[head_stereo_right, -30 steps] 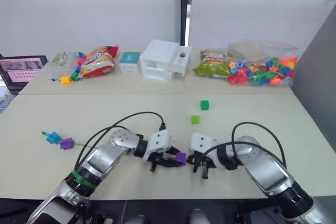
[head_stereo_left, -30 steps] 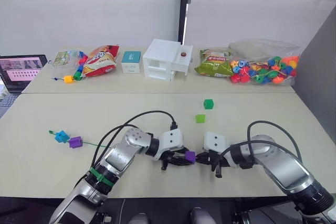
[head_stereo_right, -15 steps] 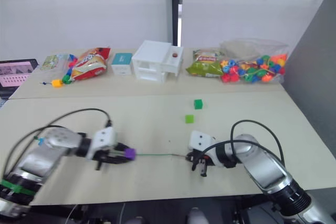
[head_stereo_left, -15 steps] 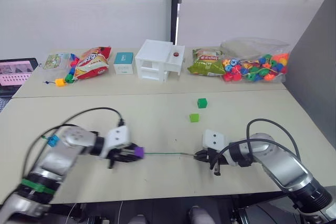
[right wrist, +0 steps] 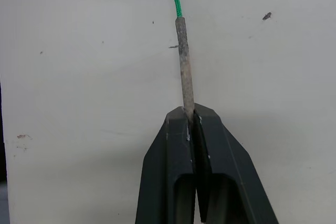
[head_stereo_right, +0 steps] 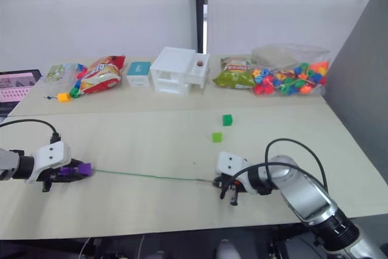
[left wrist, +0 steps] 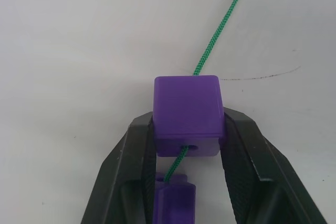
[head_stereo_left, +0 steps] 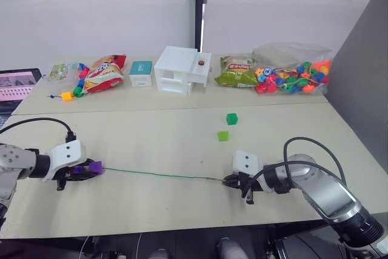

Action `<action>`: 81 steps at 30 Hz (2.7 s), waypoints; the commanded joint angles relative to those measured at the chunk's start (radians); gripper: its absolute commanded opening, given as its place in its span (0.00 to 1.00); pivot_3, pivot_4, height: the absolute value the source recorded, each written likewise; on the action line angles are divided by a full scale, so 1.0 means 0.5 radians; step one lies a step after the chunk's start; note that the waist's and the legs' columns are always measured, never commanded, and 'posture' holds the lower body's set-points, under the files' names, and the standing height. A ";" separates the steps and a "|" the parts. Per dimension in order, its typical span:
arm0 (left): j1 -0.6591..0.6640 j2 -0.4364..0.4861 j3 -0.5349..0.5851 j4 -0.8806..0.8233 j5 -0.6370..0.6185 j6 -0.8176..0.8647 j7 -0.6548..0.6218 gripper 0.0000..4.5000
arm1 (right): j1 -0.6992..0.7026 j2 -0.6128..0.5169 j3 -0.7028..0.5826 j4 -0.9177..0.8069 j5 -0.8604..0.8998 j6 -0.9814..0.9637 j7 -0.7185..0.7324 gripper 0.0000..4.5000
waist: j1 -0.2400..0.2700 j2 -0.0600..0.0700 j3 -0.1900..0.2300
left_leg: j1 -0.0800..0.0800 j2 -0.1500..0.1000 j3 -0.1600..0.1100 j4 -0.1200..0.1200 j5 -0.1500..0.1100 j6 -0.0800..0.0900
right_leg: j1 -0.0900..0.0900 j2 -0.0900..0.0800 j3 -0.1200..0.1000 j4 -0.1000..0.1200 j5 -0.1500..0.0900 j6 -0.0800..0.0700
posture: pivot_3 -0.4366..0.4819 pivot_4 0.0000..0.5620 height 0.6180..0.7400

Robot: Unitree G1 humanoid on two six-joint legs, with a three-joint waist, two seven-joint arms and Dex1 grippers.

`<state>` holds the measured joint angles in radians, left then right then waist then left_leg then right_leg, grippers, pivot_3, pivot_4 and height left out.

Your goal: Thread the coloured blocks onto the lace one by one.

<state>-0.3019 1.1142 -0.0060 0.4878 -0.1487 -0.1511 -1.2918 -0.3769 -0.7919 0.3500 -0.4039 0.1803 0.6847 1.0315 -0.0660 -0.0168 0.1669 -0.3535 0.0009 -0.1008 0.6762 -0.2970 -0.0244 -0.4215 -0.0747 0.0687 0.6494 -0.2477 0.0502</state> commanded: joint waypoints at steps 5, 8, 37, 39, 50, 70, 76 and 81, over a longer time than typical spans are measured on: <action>-0.026 -0.036 0.069 -0.190 -0.098 0.243 -0.068 0.85 | -0.056 0.010 0.007 -0.076 0.020 0.025 0.021 0.00 | 0.003 -0.001 0.001 | -0.003 -0.001 0.000 0.001 0.000 0.000 | -0.001 -0.001 -0.001 0.000 0.000 0.000 | 0.48 0.27 1.00; -0.061 -0.049 0.111 -0.482 -0.279 0.523 -0.130 0.85 | -0.083 0.018 0.020 -0.095 0.028 0.063 0.023 0.00 | 0.009 -0.003 0.002 | -0.008 -0.001 -0.001 0.002 0.000 0.000 | -0.004 -0.001 -0.001 -0.001 0.000 0.000 | 0.48 0.27 1.00; -0.244 -1.074 -0.679 -1.213 -0.126 0.880 0.279 0.29 | -0.256 0.128 0.212 -0.084 -0.033 0.244 -0.068 0.00 | 0.050 -0.006 0.001 | -0.010 -0.005 -0.002 0.007 0.000 0.000 | -0.002 -0.004 -0.001 -0.003 0.001 0.001 | 0.48 0.27 1.00; -0.240 -1.077 -0.673 -1.215 -0.129 0.878 0.283 0.15 | -0.254 0.130 0.213 -0.088 -0.031 0.250 -0.070 0.00 | 0.050 -0.006 0.001 | -0.010 -0.005 -0.002 0.007 0.000 0.000 | -0.002 -0.004 -0.001 -0.003 0.001 0.001 | 0.48 0.27 1.00; -0.251 -1.102 -0.641 -1.227 -0.150 0.922 0.298 0.00 | -0.207 0.090 0.260 -0.072 -0.066 0.234 -0.068 0.00 | 0.050 -0.006 0.001 | -0.010 -0.005 -0.003 0.007 0.000 0.000 | -0.002 -0.004 -0.001 -0.003 0.001 0.001 | 0.48 0.27 1.00; -0.096 -0.896 -0.473 -1.393 -0.213 1.066 0.297 0.00 | 0.235 1.219 -0.663 -0.207 -0.073 0.470 -1.576 0.99 | 0.045 -0.005 0.000 | -0.008 -0.004 -0.004 0.006 0.000 -0.001 | -0.003 -0.003 -0.001 0.000 0.001 0.001 | 0.48 0.27 1.00; -0.077 -0.872 -0.449 -1.421 -0.215 1.089 0.298 0.00 | 0.101 1.525 -0.647 0.240 -0.292 0.049 -2.004 0.99 | 0.040 -0.004 0.000 | -0.008 -0.004 -0.003 0.004 0.001 -0.002 | -0.005 -0.004 0.000 0.000 0.001 0.001 | 0.48 0.27 1.00; -0.058 -0.863 -0.430 -1.442 -0.215 1.098 0.320 0.00 | -0.119 1.666 -0.660 0.792 -0.361 -0.280 -2.177 0.99 | 0.034 -0.004 0.000 | -0.007 -0.004 -0.003 0.003 0.001 -0.002 | -0.005 -0.004 0.000 0.000 0.002 0.001 | 0.48 0.27 1.00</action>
<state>-0.3323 0.6753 -0.2466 -0.1932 -0.2386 0.3963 -1.1408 -0.4059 0.0306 0.0261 -0.0676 0.0173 0.6176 -0.0233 -0.0492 -0.0188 0.1671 -0.3571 -0.0013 -0.1021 0.6776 -0.2965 -0.0255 -0.4240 -0.0765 0.0687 0.6494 -0.2469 0.0506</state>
